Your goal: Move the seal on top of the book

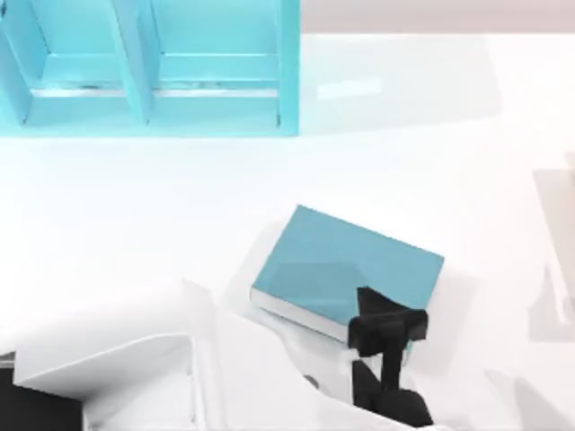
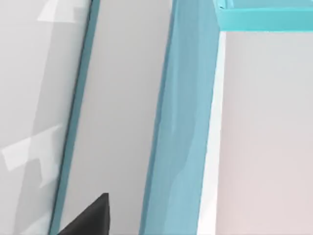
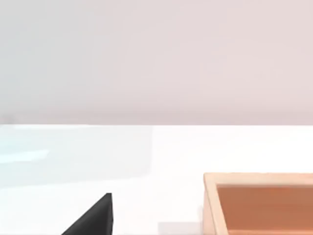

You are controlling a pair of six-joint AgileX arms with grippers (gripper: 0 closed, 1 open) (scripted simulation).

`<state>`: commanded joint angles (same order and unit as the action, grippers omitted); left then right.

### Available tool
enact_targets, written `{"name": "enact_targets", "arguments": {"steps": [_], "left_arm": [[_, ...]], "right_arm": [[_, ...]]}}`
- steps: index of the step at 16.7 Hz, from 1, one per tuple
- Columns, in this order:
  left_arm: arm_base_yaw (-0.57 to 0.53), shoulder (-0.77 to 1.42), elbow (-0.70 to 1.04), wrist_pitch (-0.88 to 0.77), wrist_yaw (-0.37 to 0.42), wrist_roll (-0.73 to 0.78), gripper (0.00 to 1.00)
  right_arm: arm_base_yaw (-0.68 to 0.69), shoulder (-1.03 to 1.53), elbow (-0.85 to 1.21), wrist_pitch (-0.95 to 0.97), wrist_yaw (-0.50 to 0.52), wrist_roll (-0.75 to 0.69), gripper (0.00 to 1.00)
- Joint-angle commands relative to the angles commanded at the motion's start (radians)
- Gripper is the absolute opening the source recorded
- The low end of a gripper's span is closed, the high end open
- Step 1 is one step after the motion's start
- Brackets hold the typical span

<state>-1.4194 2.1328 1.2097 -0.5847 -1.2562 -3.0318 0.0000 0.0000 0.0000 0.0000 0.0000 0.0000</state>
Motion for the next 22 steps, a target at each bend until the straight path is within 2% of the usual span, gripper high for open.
{"name": "enact_targets", "arguments": {"steps": [5, 9, 17, 19, 22], "left_arm": [[-0.108, 0.011, 0.064, -0.422, -0.015, -0.369, 1.00], [-0.156, 0.010, 0.091, -0.587, -0.018, -0.526, 1.00], [-0.151, 0.005, 0.090, -0.602, -0.013, -0.534, 1.00], [-0.119, -0.022, 0.080, -0.584, 0.014, -0.489, 1.00], [-0.023, -0.115, 0.044, -0.526, 0.097, -0.338, 1.00]], "right_arm": [[0.000, 0.000, 0.000, 0.000, 0.000, 0.000, 1.00], [0.000, 0.000, 0.000, 0.000, 0.000, 0.000, 1.00], [0.000, 0.000, 0.000, 0.000, 0.000, 0.000, 1.00], [0.000, 0.000, 0.000, 0.000, 0.000, 0.000, 1.00], [0.000, 0.000, 0.000, 0.000, 0.000, 0.000, 1.00]]}}
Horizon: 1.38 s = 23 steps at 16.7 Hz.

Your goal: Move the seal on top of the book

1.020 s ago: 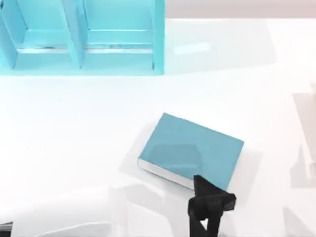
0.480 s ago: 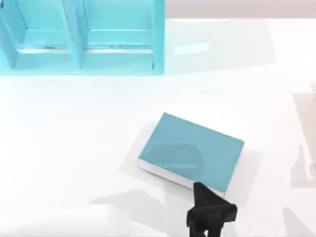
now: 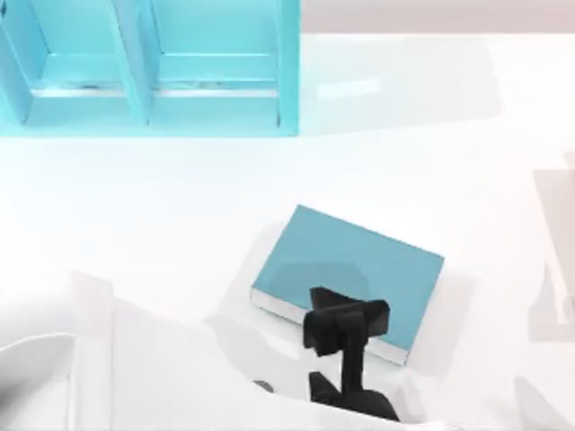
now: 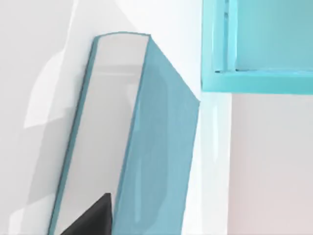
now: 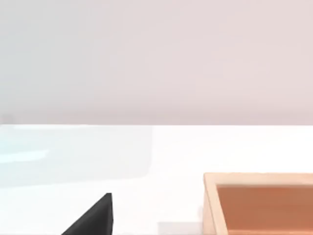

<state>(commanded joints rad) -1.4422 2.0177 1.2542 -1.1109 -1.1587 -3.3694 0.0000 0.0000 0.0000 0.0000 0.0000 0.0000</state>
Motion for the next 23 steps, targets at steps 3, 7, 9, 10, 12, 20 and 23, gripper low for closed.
{"name": "enact_targets", "arguments": {"steps": [3, 7, 9, 10, 12, 20, 23], "left_arm": [[0.137, -0.144, -0.061, 0.087, 0.121, 0.241, 1.00], [0.361, -0.398, -0.184, 0.238, 0.318, 0.700, 1.00], [0.484, -0.547, -0.264, 0.324, 0.423, 0.987, 1.00], [0.547, -0.626, -0.308, 0.369, 0.477, 1.142, 1.00], [0.674, -0.794, -0.407, 0.463, 0.582, 1.476, 1.00], [1.144, -1.493, -0.862, 0.837, 0.950, 2.685, 1.00], [1.278, -1.718, -1.024, 0.955, 1.048, 2.995, 1.00]], "right_arm": [[0.000, 0.000, 0.000, 0.000, 0.000, 0.000, 1.00], [0.000, 0.000, 0.000, 0.000, 0.000, 0.000, 1.00], [0.000, 0.000, 0.000, 0.000, 0.000, 0.000, 1.00], [0.000, 0.000, 0.000, 0.000, 0.000, 0.000, 1.00], [0.000, 0.000, 0.000, 0.000, 0.000, 0.000, 1.00], [0.000, 0.000, 0.000, 0.000, 0.000, 0.000, 1.00], [0.000, 0.000, 0.000, 0.000, 0.000, 0.000, 1.00]]}}
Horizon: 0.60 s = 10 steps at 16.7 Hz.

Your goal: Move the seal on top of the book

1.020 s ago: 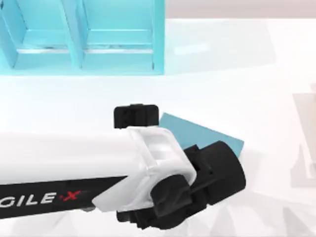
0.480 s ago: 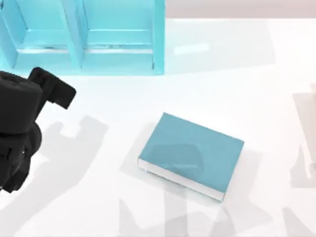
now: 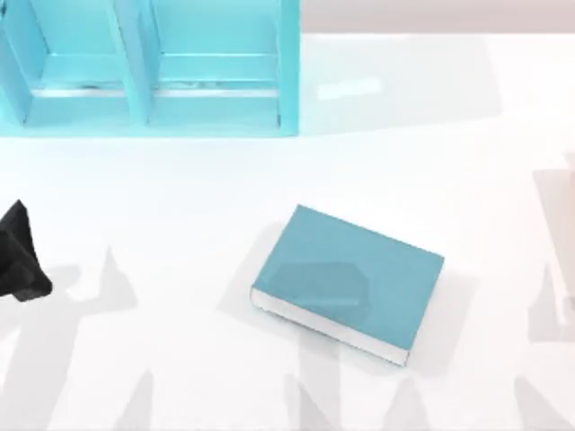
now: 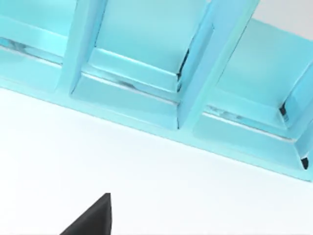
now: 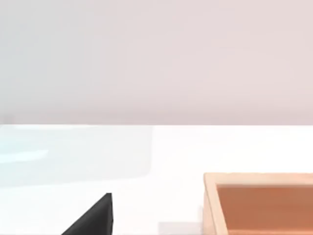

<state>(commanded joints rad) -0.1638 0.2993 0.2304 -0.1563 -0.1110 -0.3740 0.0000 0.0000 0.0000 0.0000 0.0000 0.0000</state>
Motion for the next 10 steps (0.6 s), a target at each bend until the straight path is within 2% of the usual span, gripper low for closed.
{"name": "enact_targets", "arguments": {"steps": [5, 10], "left_arm": [[0.137, -0.247, -0.189, 0.129, 0.094, 0.312, 1.00], [0.164, -0.299, -0.230, 0.156, 0.111, 0.374, 1.00]], "right_arm": [[0.000, 0.000, 0.000, 0.000, 0.000, 0.000, 1.00], [0.000, 0.000, 0.000, 0.000, 0.000, 0.000, 1.00]]}}
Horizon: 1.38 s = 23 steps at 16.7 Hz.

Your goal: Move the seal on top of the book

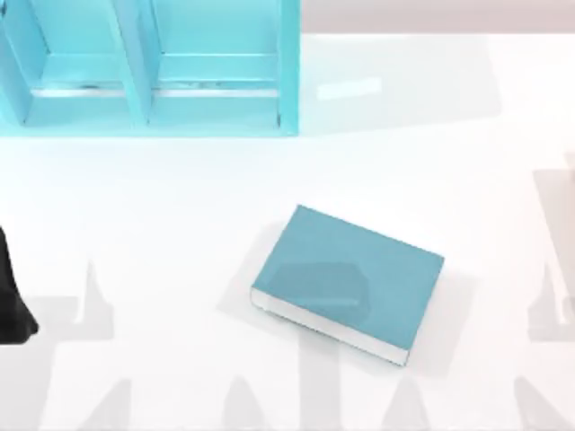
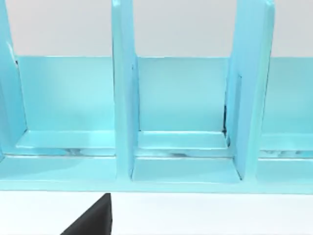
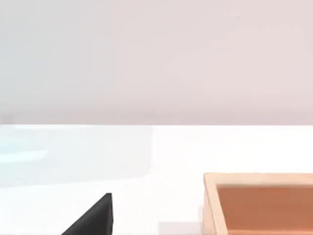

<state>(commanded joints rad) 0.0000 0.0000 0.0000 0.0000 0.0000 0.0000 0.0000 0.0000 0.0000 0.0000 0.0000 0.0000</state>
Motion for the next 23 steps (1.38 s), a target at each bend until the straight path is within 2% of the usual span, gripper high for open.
{"name": "enact_targets", "arguments": {"steps": [6, 10, 14, 23], "left_arm": [[0.000, 0.000, 0.000, 0.000, 0.000, 0.000, 1.00], [0.000, 0.000, 0.000, 0.000, 0.000, 0.000, 1.00], [0.000, 0.000, 0.000, 0.000, 0.000, 0.000, 1.00], [0.000, 0.000, 0.000, 0.000, 0.000, 0.000, 1.00]], "right_arm": [[-0.013, 0.031, 0.031, -0.030, -0.001, -0.011, 1.00], [-0.083, 0.221, 0.220, -0.197, -0.006, -0.068, 1.00], [-0.181, 0.577, 0.541, -0.456, -0.009, -0.149, 1.00], [-0.362, 1.566, 1.320, -1.040, -0.006, -0.326, 1.00]]}}
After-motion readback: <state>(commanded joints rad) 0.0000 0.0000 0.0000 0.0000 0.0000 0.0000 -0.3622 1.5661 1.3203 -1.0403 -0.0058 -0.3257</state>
